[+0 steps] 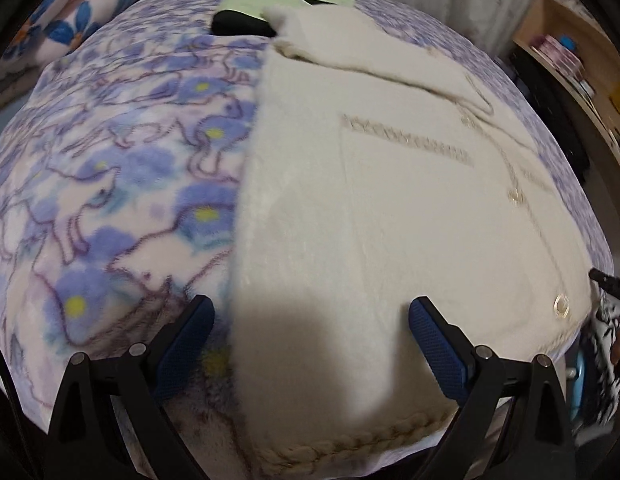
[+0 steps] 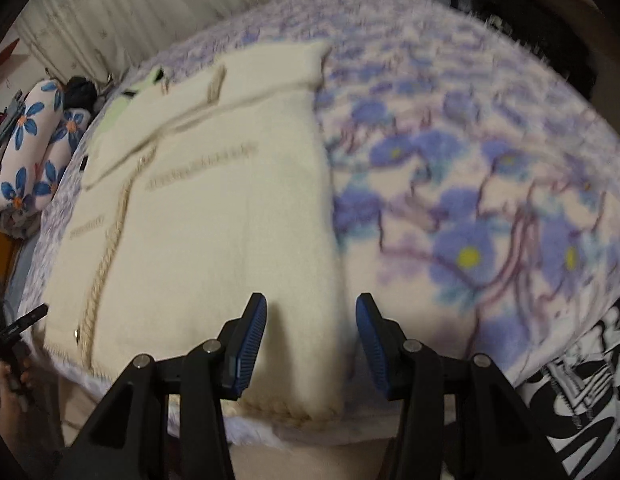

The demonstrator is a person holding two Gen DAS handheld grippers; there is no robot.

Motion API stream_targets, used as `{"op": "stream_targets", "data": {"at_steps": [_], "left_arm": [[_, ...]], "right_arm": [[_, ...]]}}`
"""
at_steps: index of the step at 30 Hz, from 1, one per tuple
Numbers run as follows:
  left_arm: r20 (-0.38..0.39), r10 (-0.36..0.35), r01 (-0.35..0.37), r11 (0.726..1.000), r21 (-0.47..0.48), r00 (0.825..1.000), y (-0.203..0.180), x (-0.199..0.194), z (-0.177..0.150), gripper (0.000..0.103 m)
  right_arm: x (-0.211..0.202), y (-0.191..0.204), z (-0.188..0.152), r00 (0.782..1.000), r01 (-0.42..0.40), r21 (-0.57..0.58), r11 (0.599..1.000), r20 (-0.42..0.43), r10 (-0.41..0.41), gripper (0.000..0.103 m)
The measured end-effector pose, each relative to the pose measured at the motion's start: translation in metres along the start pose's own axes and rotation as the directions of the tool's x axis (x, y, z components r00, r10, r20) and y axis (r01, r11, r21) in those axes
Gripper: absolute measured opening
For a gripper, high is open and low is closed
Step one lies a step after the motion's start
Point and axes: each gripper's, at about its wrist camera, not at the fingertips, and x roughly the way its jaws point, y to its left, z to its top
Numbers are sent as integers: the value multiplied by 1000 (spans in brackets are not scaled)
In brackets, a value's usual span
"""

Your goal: Fold large clothes

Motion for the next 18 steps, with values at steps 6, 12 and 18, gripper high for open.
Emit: {"op": "stream_targets", "data": {"at_steps": [6,12,18], "left_arm": [[-19,-101,101,994,-38,995,13,4,1,89],[-33,-179,178,983,-37,983,17,-2,2,49],[-52,-234,231,971,-55,971,20,15,6,73]], "right_arm": [[9,-7,-5,982,-184,22,983,-40,184,33],[26,8,-4,964,-255,-10,967,-86,253,31],[35,12,-1,966,-247,26,969,-71,248,27]]}}
